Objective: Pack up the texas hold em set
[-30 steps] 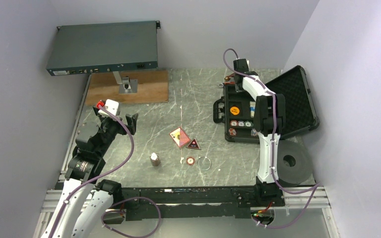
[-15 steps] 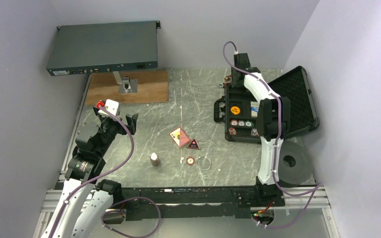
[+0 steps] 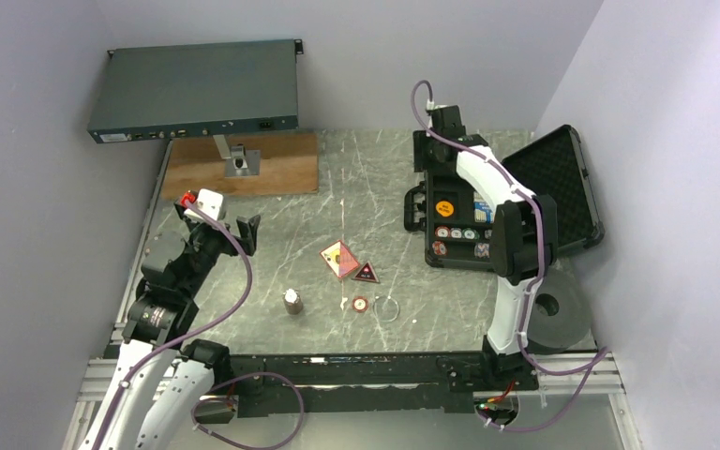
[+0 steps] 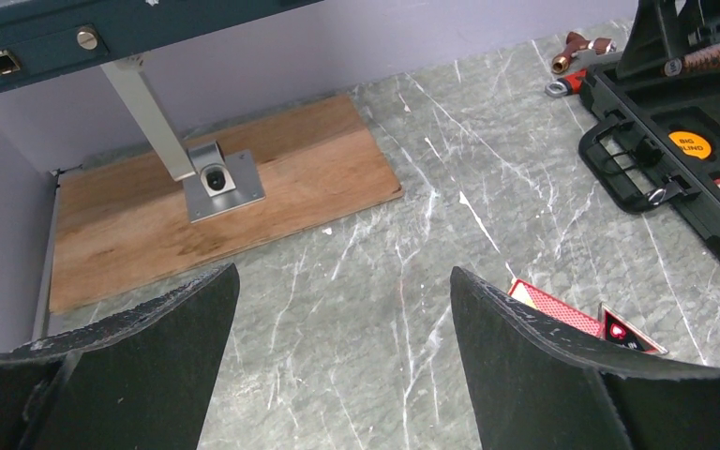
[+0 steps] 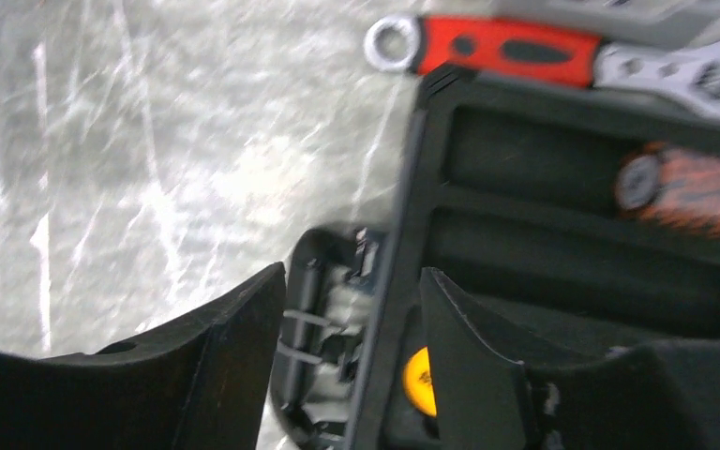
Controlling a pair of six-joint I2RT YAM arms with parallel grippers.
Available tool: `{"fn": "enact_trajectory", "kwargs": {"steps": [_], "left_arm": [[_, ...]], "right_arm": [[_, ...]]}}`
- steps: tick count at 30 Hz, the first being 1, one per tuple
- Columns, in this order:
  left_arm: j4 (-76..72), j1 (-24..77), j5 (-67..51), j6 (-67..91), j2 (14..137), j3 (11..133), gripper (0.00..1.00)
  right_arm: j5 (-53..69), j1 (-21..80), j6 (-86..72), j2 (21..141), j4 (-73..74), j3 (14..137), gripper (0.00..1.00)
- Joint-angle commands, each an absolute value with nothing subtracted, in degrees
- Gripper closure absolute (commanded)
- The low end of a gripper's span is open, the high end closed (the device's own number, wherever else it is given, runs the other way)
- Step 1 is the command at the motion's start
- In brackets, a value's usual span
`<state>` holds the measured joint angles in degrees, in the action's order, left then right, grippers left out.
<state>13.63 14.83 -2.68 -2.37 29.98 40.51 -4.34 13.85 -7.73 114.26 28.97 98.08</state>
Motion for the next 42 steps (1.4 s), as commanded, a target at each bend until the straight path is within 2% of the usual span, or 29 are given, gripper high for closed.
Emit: {"fn": "enact_trajectory", "kwargs": {"steps": [1,4,8,14,17,20,29,42], "left_arm": [[12.88,15.03,-2.2,-2.6,29.29,41.68,0.11],[13.63,15.03,-1.25,-2.22,29.56,42.23,0.11],[14.29,15.03,2.24,-1.49,29.16,42.45,0.11],[15.48,15.03,6.95,-0.43,29.07,43.3,0.1],[15.95,15.03,9.28,-0.37,28.68,43.49,0.05],[16.8,15.02,11.74,1.72,28.09,43.76,0.01],[17.81,15.03,13.86,2.21,27.82,44.13,0.0],[17.74,15.03,13.3,1.85,27.62,44.03,0.0]], "right_arm": [[7.42,17.54,-10.74,107.12,29.35,93.19,0.39],[8.85,21.96,-11.54,102.79,28.27,87.86,0.31],[14.19,27.16,-13.23,97.31,24.93,81.5,0.14],[13.43,34.16,-13.6,93.48,24.17,77.22,0.08],[11.96,36.53,-13.13,93.49,25.49,77.24,0.01],[10.22,38.51,-12.75,93.44,25.91,76.55,0.0],[7.95,44.35,-12.78,96.02,26.51,75.61,0.0],[2.03,48.98,-12.27,105.87,29.15,80.86,0.0]]}}
